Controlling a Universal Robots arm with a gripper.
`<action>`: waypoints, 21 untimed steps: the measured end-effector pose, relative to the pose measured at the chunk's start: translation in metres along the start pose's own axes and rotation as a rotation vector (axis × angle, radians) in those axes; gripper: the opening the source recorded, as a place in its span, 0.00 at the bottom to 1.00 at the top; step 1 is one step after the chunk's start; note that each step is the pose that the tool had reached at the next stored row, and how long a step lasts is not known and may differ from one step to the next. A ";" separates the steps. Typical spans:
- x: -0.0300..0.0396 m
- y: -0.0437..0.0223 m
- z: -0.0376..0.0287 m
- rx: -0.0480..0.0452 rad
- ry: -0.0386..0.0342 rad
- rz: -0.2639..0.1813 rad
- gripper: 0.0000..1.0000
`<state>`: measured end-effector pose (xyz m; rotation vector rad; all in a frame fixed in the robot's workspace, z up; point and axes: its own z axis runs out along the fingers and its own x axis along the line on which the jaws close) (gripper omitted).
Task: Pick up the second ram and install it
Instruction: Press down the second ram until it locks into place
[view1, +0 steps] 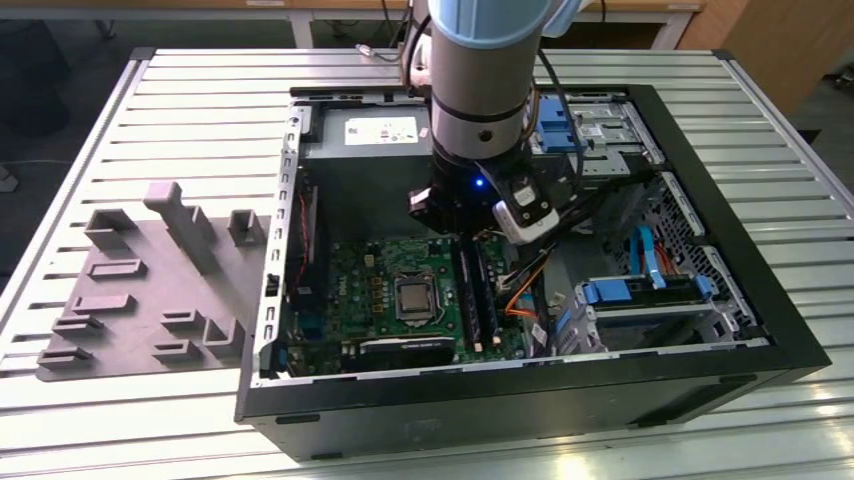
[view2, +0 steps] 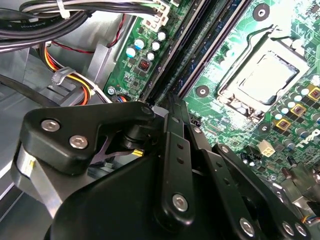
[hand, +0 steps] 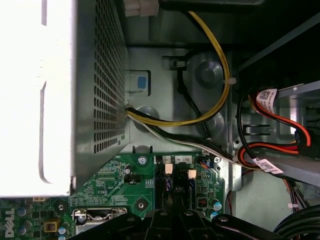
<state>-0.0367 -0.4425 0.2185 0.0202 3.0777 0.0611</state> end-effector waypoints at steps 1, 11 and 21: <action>0.0000 0.0000 0.0006 0.0001 0.0000 0.000 0.11; 0.0002 -0.0001 0.0018 0.0003 -0.0002 0.000 0.11; 0.0000 0.0001 0.0004 -0.0011 -0.0009 0.000 0.11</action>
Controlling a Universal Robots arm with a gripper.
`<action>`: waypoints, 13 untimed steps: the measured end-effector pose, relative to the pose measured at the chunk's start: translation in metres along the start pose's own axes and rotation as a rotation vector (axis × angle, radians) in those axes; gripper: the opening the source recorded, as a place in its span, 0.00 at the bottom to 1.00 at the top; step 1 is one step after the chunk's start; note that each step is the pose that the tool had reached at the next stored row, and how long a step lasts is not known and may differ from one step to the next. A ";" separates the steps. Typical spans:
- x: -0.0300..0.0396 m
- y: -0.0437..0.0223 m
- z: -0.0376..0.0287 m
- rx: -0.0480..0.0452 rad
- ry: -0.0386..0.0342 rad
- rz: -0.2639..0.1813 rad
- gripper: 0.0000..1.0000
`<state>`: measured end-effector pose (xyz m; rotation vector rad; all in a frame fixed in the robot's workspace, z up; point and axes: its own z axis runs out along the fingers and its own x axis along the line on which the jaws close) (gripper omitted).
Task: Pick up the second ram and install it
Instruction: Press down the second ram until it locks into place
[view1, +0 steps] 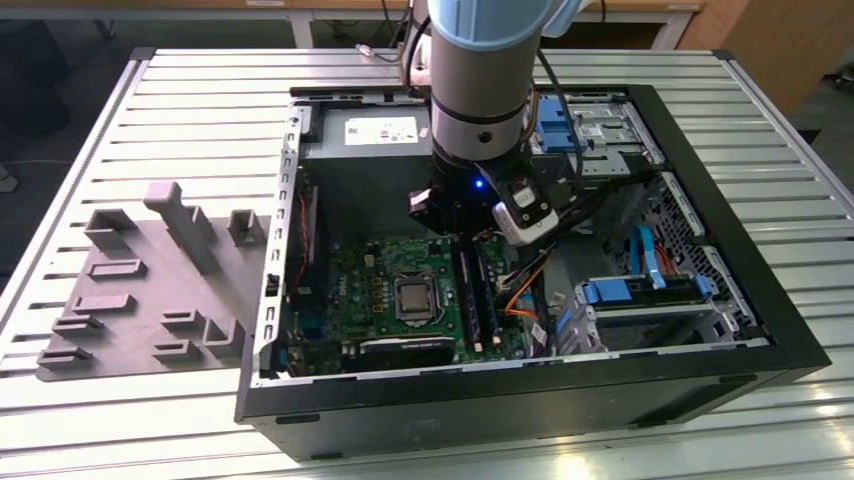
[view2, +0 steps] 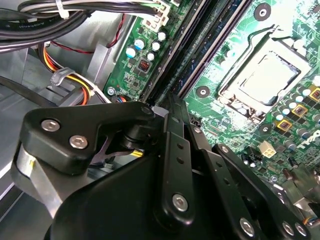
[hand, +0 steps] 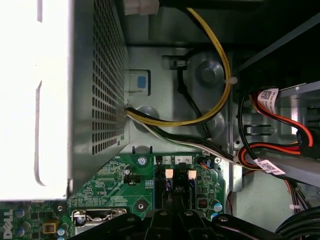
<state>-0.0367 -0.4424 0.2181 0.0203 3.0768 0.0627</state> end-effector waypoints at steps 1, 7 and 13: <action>-0.0001 0.0001 -0.0016 -0.0003 -0.0001 0.000 0.11; -0.0007 0.0003 -0.0111 0.0011 0.0005 0.000 0.11; -0.0010 0.0005 -0.0160 0.0010 0.0005 0.000 0.11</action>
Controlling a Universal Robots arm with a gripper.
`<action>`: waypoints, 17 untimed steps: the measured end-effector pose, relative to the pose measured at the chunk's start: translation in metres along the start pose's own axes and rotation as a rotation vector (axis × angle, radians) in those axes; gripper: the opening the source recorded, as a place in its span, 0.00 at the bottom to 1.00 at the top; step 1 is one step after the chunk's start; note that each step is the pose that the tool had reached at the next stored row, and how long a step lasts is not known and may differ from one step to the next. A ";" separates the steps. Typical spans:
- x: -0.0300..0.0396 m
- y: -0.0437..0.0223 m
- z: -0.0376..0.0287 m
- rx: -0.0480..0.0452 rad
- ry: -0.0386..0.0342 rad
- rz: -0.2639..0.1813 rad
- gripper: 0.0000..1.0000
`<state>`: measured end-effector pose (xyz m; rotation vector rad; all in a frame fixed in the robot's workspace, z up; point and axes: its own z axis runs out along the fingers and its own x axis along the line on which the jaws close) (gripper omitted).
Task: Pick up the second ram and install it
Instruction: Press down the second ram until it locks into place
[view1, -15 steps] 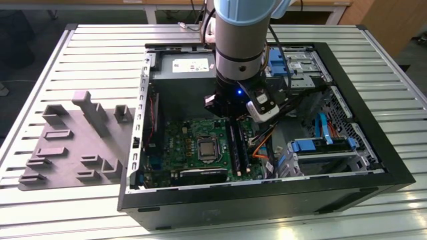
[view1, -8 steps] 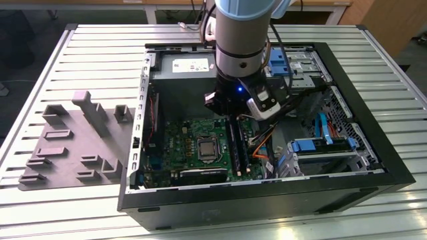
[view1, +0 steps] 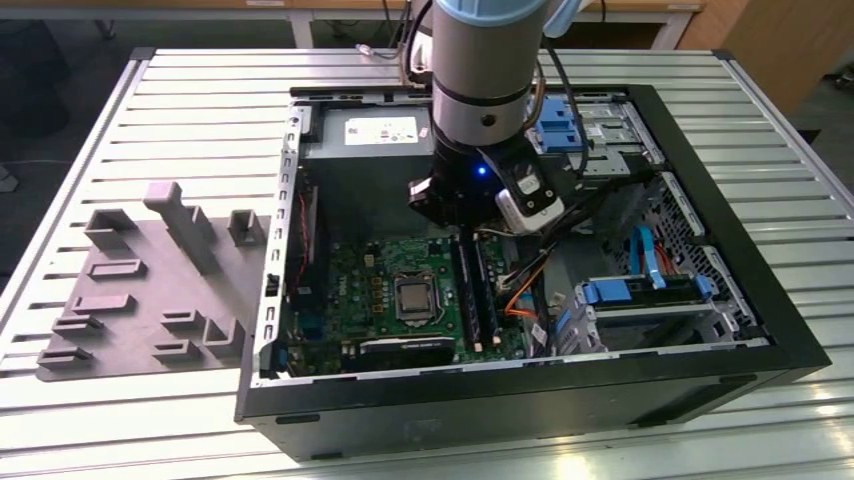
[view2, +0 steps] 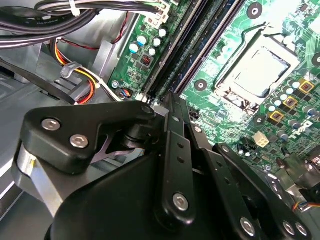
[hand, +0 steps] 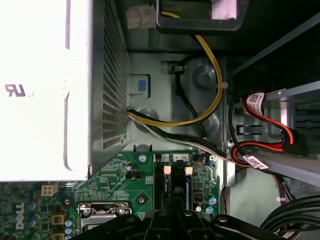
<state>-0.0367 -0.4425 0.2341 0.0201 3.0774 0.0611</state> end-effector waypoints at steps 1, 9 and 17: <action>0.0000 0.0000 0.0000 -0.0001 0.0000 0.000 0.11; 0.0000 -0.0019 -0.0002 0.0001 0.0001 0.000 0.11; -0.0001 -0.0033 -0.0003 0.0001 0.0001 0.000 0.11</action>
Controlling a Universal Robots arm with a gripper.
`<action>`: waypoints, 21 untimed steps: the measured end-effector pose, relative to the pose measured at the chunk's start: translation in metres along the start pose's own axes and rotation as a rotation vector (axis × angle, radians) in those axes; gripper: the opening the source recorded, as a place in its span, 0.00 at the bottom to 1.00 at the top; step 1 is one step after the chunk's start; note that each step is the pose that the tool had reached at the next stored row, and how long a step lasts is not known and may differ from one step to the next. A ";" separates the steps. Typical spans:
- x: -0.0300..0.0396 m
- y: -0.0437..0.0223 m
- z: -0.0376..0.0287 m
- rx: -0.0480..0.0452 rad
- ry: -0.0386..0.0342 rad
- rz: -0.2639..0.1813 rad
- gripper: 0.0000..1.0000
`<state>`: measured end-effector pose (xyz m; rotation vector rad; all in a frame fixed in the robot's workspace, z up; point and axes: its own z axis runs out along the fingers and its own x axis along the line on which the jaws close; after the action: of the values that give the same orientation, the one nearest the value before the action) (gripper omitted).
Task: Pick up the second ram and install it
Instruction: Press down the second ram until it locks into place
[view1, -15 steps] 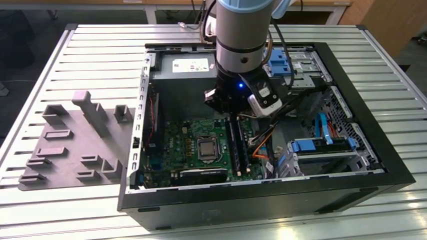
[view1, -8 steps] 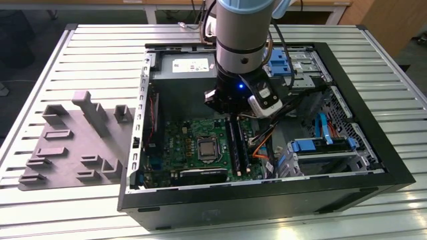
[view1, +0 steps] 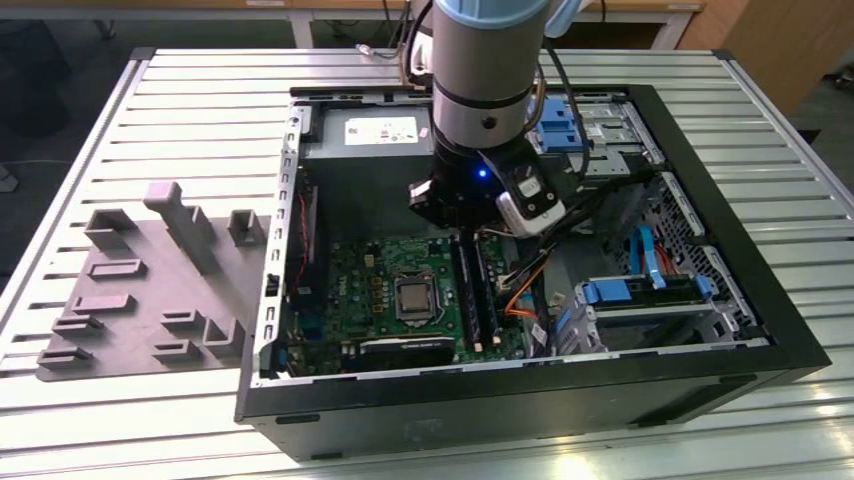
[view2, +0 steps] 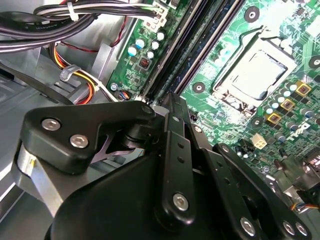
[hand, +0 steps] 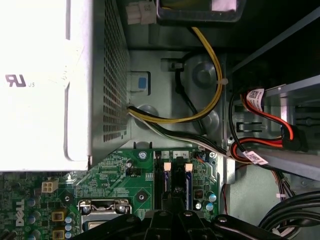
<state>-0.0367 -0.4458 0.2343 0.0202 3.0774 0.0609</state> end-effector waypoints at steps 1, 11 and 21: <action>0.0000 -0.0002 0.0000 0.0000 0.0000 0.000 0.11; -0.0001 -0.0046 -0.0002 0.0000 0.0000 0.000 0.11; -0.0001 -0.0082 -0.0003 0.0000 0.0000 0.000 0.11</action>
<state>-0.0367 -0.4540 0.2343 0.0201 3.0774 0.0609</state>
